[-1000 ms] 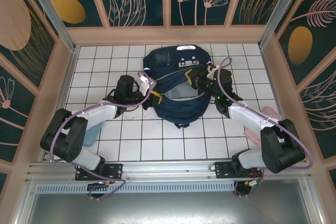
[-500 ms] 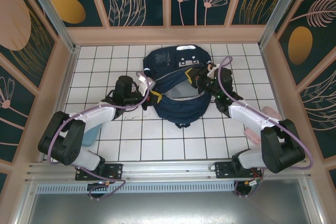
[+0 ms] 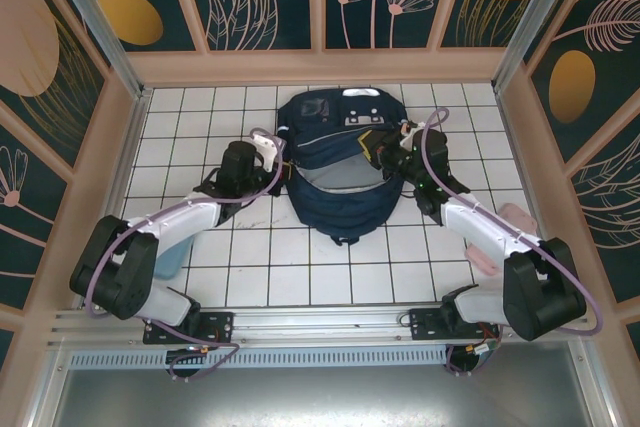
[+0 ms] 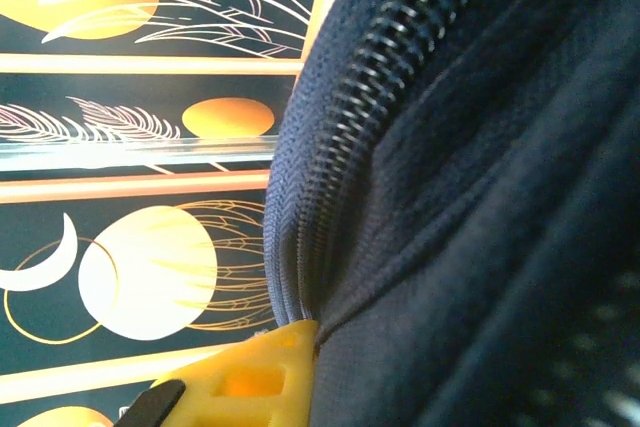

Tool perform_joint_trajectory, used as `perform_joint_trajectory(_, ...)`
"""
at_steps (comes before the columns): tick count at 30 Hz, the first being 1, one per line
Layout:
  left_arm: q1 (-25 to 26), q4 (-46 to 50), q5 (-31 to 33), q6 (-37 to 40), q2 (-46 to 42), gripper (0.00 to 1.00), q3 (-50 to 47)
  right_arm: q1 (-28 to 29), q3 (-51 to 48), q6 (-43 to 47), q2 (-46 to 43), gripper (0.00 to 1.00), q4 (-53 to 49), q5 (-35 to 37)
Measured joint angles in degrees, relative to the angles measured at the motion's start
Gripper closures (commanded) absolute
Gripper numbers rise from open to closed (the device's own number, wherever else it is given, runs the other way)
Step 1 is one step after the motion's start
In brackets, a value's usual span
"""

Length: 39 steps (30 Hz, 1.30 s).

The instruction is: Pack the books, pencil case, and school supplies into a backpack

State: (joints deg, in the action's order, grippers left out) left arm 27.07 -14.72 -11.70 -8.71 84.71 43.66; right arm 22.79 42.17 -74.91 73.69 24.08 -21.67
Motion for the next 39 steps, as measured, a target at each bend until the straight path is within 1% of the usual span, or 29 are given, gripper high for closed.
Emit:
perform_joint_trajectory(4, 0.0, 0.9, 3.5, -1.5, 3.4, 1.0, 3.3, -0.8, 0.2, 1.0, 0.4, 0.93, -0.1, -1.4)
perform_joint_trajectory(7, -0.4, 1.7, 5.9, -3.5, 5.1, 1.0, 4.9, -1.0, 2.0, 2.7, 2.5, 0.93, -0.4, -2.6)
perform_joint_trajectory(13, -2.7, 1.7, 8.2, -7.8, 5.4, 1.0, 5.3, -1.4, 10.1, 8.4, 11.2, 0.92, -1.4, -7.6)
perform_joint_trajectory(16, -3.2, 2.2, 10.2, -8.8, 5.2, 1.0, 5.3, -1.3, 13.4, 10.8, 14.7, 0.87, -1.8, -10.0)
perform_joint_trajectory(17, -3.3, 2.4, 11.0, -9.1, 4.9, 1.0, 5.2, -1.3, 13.9, 11.6, 15.3, 0.83, -2.2, -10.6)
perform_joint_trajectory(18, -3.3, 2.6, 11.8, -9.4, 4.3, 1.0, 4.7, -1.3, 14.2, 12.3, 15.7, 0.77, -2.6, -11.1)
perform_joint_trajectory(19, -3.2, 2.8, 12.4, -9.7, 3.4, 1.0, 4.2, -1.2, 14.3, 13.1, 15.7, 0.67, -3.2, -11.4)
perform_joint_trajectory(20, -3.2, 3.0, 13.4, -10.1, 2.1, 1.0, 3.2, -1.1, 14.3, 13.9, 15.7, 0.55, -4.1, -11.5)
perform_joint_trajectory(21, -3.3, 3.5, 14.9, -10.4, 0.7, 1.0, 2.4, -1.0, 14.4, 14.5, 15.7, 0.46, -5.0, -11.4)
perform_joint_trajectory(23, -4.2, 5.0, 17.6, -11.2, -2.0, 1.0, 0.7, -1.0, 14.4, 16.2, 15.7, 0.36, -7.3, -11.0)
perform_joint_trajectory(24, -4.6, 5.6, 18.5, -11.6, -3.1, 0.96, 0.0, -1.0, 14.3, 16.9, 15.6, 0.33, -9.0, -10.6)
perform_joint_trajectory(25, -5.0, 6.1, 19.2, -11.9, -3.9, 0.9, -0.6, -1.0, 14.2, 17.4, 15.3, 0.32, -10.5, -10.0)
perform_joint_trajectory(27, -5.4, 7.3, 20.2, -13.0, -5.6, 0.7, -2.2, -1.0, 13.0, 19.1, 13.5, 0.31, -15.0, -7.8)
perform_joint_trajectory(28, -5.3, 8.0, 20.2, -13.1, -6.1, 0.61, -2.6, -1.1, 12.3, 19.6, 12.1, 0.31, -17.2, -6.5)
perform_joint_trajectory(29, -5.3, 9.0, 20.4, -13.6, -6.4, 0.51, -2.9, -1.1, 11.5, 20.6, 10.4, 0.31, -20.1, -4.8)
perform_joint_trajectory(32, -5.3, 11.2, 20.9, -14.6, -7.5, 0.34, -3.2, -1.1, 10.6, 23.4, 4.6, 0.3, -29.5, 2.2)
perform_joint_trajectory(33, -5.3, 11.9, 21.2, -15.1, -7.9, 0.27, -3.2, -1.2, 10.6, 24.3, 2.6, 0.3, -32.5, 5.3)
perform_joint_trajectory(36, -5.3, 13.3, 21.9, -16.1, -9.3, 0.12, -3.1, -2.1, 10.6, 26.1, -2.2, 0.3, -40.3, 14.5)
perform_joint_trajectory(39, -5.3, 14.4, 22.8, -17.0, -10.4, 0.04, -2.4, -4.9, 10.4, 26.7, -4.2, 0.27, -47.5, 24.5)
